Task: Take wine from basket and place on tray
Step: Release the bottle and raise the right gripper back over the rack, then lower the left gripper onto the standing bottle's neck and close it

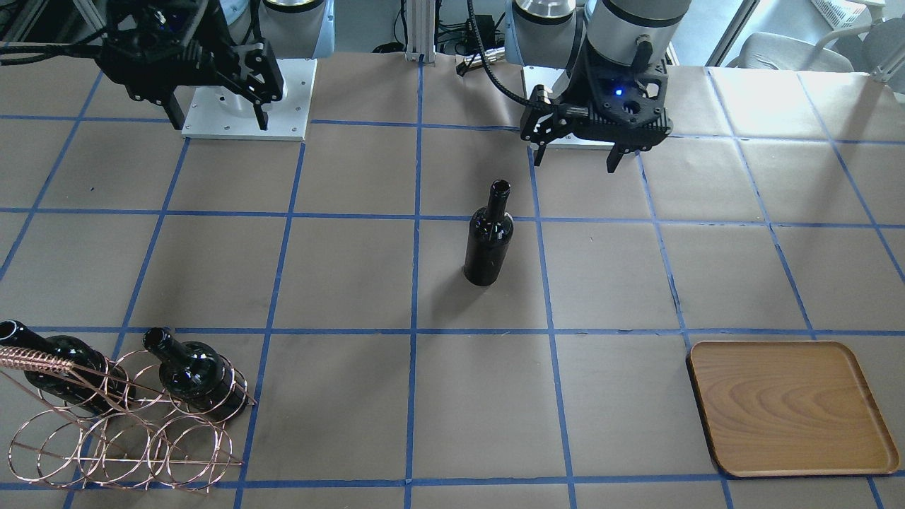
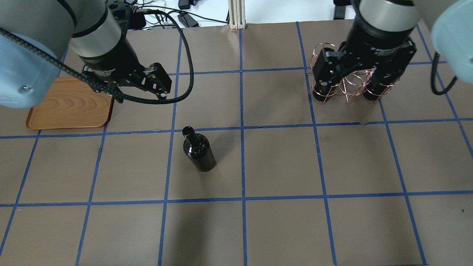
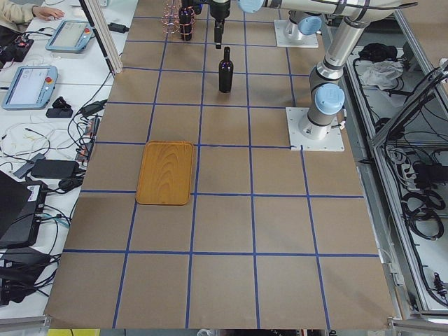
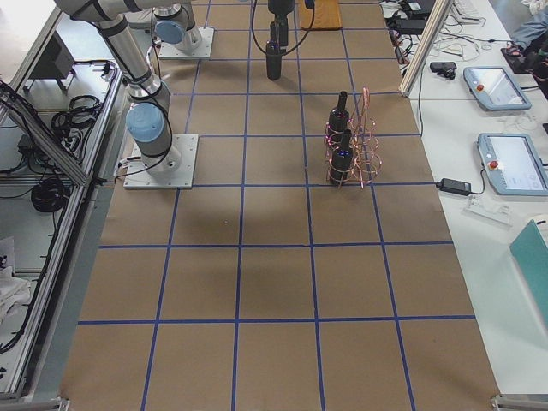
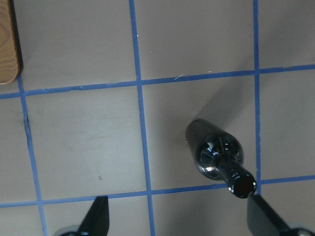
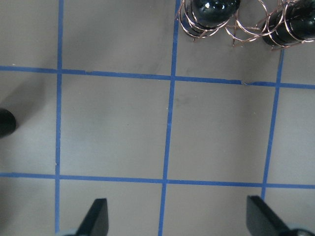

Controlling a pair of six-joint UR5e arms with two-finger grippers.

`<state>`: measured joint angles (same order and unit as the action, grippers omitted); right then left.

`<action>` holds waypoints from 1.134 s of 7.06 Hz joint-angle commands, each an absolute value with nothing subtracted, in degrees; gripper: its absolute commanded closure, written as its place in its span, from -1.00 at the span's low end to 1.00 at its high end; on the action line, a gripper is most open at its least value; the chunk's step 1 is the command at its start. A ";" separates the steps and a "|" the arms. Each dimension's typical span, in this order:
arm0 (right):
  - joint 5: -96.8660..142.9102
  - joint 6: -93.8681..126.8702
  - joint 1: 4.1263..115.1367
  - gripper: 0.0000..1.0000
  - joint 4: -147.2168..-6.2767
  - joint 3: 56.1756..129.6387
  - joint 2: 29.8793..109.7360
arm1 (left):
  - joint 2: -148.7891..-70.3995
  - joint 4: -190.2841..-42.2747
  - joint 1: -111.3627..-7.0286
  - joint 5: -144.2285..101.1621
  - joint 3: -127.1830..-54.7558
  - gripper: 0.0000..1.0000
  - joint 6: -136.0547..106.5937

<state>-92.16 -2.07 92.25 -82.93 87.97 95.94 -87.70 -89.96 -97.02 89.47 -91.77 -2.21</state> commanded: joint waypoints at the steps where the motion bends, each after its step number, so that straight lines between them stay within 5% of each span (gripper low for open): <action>1: -91.85 -4.92 89.12 -0.99 -80.94 88.50 97.29 | -87.98 -83.72 -102.37 88.42 -96.91 -1.00 -6.75; 5: -91.58 -3.52 89.38 -1.00 -85.39 88.68 97.03 | -88.33 -81.30 -103.45 88.94 -103.52 -0.96 -7.12; 8: -91.76 1.14 89.47 -1.00 -88.23 88.42 96.42 | -89.99 -80.60 -103.45 88.51 -103.97 -0.66 -7.29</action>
